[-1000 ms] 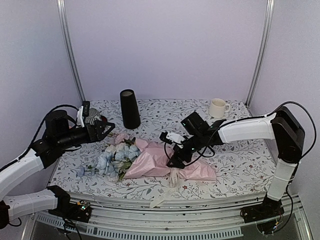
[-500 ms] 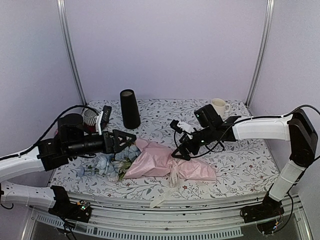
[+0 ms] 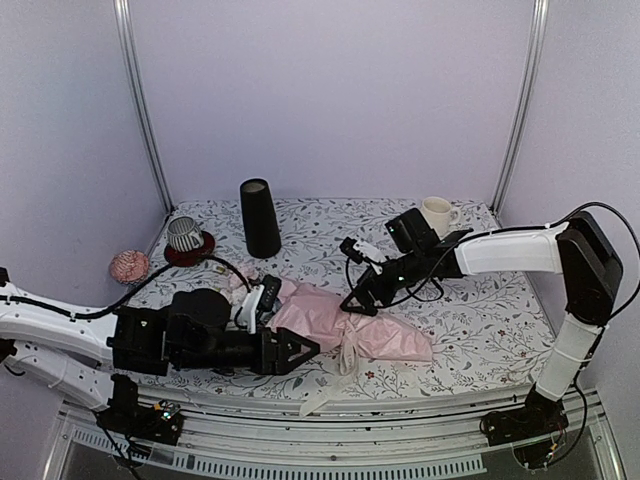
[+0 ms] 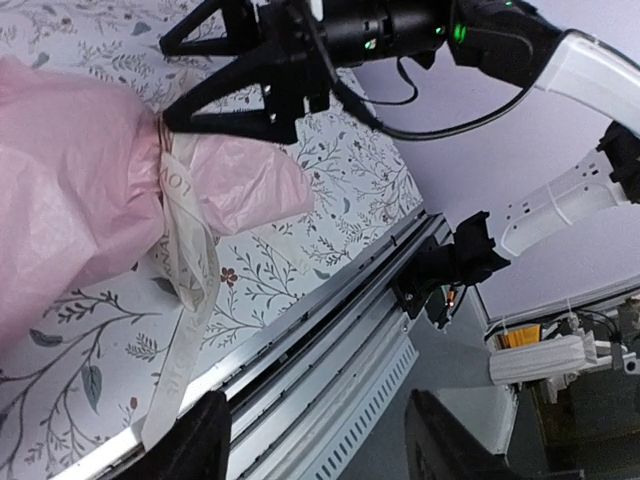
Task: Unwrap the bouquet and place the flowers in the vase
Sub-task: Adjust the tied bouquet at the center of the board.
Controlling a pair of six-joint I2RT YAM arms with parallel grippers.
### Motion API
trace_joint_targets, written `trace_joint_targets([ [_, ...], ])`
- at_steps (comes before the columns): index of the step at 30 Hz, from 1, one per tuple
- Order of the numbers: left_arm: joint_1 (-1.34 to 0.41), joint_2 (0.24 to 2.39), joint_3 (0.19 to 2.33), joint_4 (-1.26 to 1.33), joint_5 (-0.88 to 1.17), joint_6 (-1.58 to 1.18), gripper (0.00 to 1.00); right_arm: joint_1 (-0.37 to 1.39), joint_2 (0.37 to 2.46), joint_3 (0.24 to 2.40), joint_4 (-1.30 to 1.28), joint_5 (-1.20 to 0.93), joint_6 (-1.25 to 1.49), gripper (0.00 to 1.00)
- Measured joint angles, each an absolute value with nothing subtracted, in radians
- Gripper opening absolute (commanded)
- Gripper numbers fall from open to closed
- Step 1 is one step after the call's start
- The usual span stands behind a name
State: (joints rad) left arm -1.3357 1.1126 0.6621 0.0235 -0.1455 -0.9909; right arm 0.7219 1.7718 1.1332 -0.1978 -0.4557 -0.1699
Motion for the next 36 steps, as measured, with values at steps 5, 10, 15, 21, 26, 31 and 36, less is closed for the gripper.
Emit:
trace_joint_targets([
  [5,-1.402,1.210,0.638,0.064,-0.169,-1.078,0.48,0.720,1.801,1.163,-0.204,-0.484,-0.170,0.99],
  [10,-1.429,1.300,0.638,0.070,-0.173,-1.124,0.47,0.720,1.840,1.195,-0.210,-0.517,-0.170,0.98],
  [15,-1.430,1.363,0.638,0.031,-0.203,-1.154,0.48,0.720,1.859,1.214,-0.212,-0.537,-0.170,0.98],
  [21,-1.425,1.460,0.657,-0.020,-0.222,-1.172,0.48,0.720,1.861,1.216,-0.210,-0.557,-0.169,0.98],
  [26,-1.398,1.544,0.695,-0.068,-0.214,-1.172,0.48,0.720,1.872,1.216,-0.210,-0.578,-0.168,0.98],
  [31,-1.365,1.546,0.694,-0.093,-0.215,-1.172,0.48,0.720,1.874,1.216,-0.210,-0.603,-0.168,0.98],
  [36,-1.302,1.516,0.657,-0.088,-0.216,-1.170,0.48,0.720,1.877,1.190,-0.210,-0.632,-0.168,0.98],
])
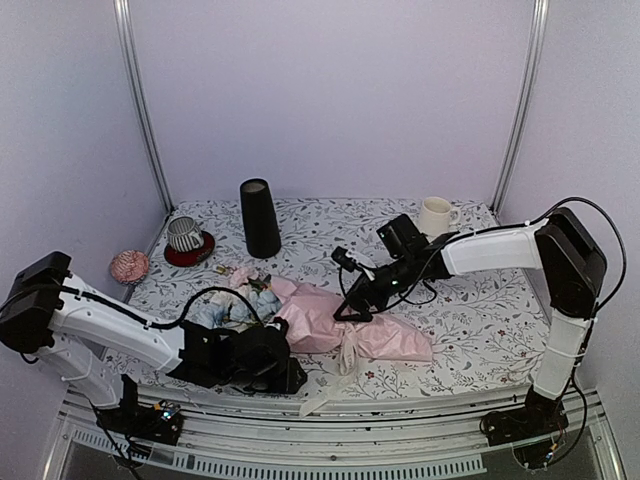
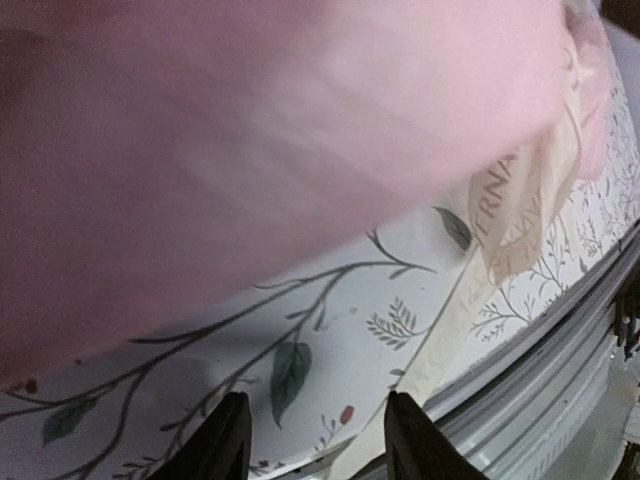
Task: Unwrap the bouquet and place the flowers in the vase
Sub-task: Adjust the tied bouquet at the center of the board.
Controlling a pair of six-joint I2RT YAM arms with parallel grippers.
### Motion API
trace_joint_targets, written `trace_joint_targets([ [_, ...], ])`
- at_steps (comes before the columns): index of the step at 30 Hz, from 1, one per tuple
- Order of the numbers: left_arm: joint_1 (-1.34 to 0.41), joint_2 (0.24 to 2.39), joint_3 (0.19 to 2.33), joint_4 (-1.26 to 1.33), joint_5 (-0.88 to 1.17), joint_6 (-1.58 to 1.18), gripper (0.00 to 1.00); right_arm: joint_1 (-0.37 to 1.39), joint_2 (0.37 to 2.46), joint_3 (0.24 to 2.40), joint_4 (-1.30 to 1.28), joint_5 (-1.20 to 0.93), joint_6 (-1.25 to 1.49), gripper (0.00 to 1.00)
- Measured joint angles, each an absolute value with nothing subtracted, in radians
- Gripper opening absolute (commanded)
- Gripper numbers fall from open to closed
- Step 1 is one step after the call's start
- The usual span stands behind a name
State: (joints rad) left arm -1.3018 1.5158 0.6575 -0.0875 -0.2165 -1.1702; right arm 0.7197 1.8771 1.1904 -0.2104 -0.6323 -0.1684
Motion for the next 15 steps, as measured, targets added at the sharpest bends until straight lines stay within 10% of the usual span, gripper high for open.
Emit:
trace_joint_targets([
  [15,-1.196,1.475,0.610,-0.038,-0.228,-1.100,0.48,0.720,1.863,1.050,-0.220,-0.676,-0.154,0.91],
])
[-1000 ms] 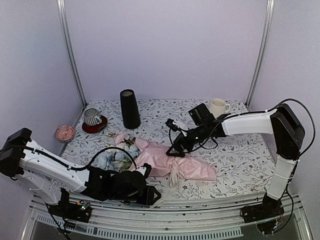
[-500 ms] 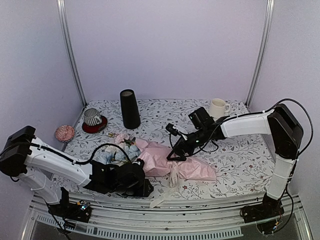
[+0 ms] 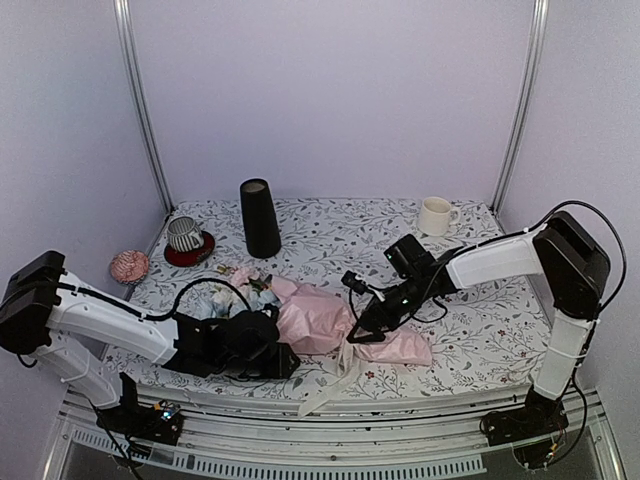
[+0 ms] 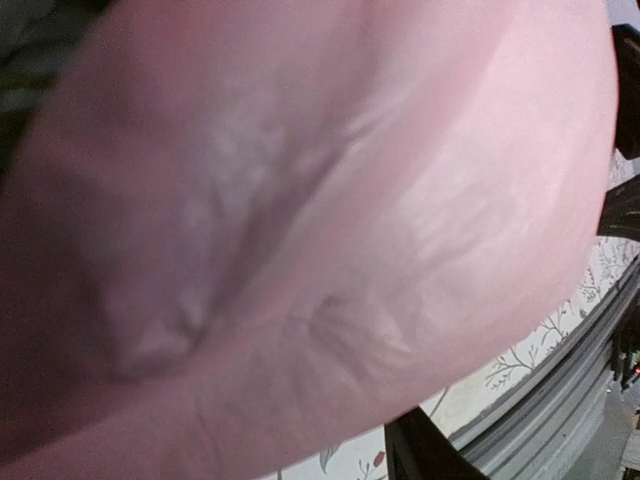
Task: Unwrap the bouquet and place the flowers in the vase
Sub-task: Adjust the tied bouquet at the center of the board.
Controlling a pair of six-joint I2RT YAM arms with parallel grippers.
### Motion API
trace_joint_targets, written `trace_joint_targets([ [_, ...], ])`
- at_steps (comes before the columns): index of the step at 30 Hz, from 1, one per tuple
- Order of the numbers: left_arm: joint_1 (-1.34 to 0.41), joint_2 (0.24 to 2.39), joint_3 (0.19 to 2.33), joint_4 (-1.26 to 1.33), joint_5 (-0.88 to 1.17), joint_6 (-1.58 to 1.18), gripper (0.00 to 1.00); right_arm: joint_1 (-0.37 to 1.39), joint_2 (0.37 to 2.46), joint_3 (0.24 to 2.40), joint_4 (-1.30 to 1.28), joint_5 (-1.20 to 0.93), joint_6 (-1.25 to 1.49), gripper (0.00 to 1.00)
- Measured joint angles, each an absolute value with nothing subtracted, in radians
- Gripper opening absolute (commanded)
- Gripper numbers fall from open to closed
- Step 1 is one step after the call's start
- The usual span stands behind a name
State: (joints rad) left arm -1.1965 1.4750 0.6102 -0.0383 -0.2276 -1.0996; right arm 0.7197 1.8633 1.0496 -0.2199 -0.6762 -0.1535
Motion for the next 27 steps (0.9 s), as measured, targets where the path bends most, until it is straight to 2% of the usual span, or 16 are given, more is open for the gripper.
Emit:
trace_joint_targets([
  [7,-1.193,1.489,0.614,0.018,-0.230,-1.058,0.48,0.720,1.770,0.966,-0.228,-0.691,-0.130,0.86],
  [11,-1.189,1.520,0.631,0.029,-0.231,-1.042,0.48,0.720,1.729,0.932,-0.230,-0.690,-0.114,0.77],
  [18,-1.179,1.532,0.635,0.054,-0.229,-1.028,0.48,0.720,1.727,0.930,-0.236,-0.688,-0.089,0.71],
  [27,-1.174,1.532,0.635,0.065,-0.225,-1.021,0.50,0.720,1.727,0.930,-0.235,-0.668,-0.072,0.56],
])
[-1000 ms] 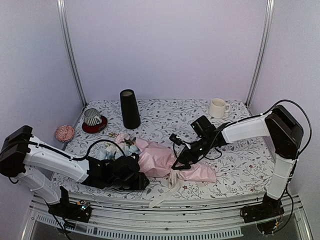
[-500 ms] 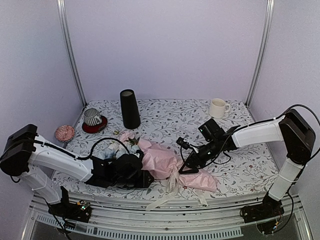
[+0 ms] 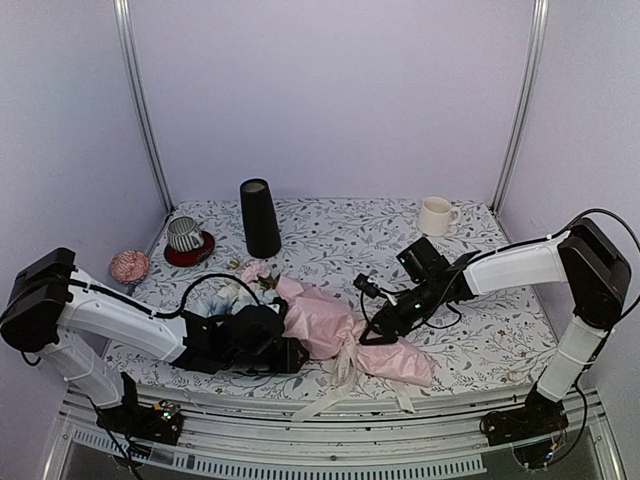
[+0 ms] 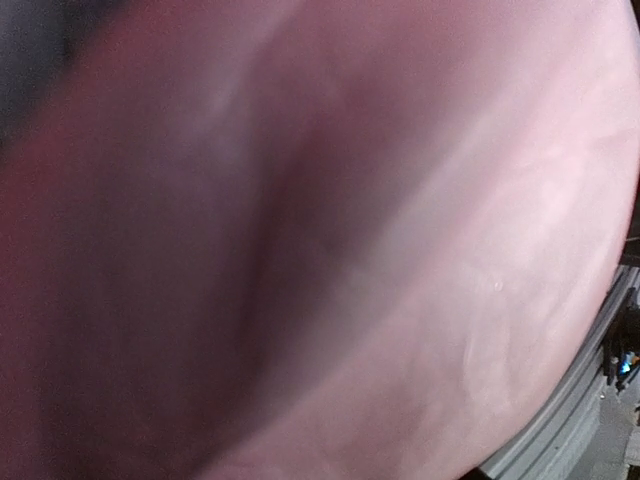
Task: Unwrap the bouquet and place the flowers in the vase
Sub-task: Adjust the tied bouquet at the center of the board.
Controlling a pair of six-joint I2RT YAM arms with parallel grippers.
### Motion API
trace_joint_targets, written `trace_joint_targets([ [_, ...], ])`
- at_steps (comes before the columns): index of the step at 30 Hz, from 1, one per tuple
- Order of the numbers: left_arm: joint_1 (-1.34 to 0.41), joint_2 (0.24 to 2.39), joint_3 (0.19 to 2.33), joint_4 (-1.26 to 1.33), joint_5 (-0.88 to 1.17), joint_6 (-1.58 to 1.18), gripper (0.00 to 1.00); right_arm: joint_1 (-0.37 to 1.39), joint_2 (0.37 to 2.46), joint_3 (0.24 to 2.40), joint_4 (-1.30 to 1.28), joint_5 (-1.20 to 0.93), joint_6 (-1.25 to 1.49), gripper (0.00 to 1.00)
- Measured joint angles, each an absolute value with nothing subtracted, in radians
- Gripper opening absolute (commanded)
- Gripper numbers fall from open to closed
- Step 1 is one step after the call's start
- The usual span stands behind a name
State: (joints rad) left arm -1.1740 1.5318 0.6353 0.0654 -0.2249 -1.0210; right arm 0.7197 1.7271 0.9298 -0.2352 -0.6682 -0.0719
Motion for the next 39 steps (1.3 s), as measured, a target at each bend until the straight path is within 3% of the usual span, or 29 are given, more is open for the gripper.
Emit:
trace_joint_targets([
  [10,-1.173,1.460,0.642,0.023,-0.212,-1.006,0.58,0.716,1.727,0.929,-0.212,-0.611,-0.039,0.32],
  [16,-1.173,1.356,0.652,-0.028,-0.193,-0.996,0.65,0.708,1.727,0.929,-0.193,-0.600,-0.020,0.30],
  [30,-1.171,1.098,0.677,-0.133,-0.146,-0.976,0.67,0.679,1.727,0.928,-0.162,-0.593,0.029,0.22],
  [39,-1.041,0.997,0.753,-0.257,-0.129,-0.907,0.68,0.545,1.626,0.832,-0.146,-0.598,0.063,0.23],
])
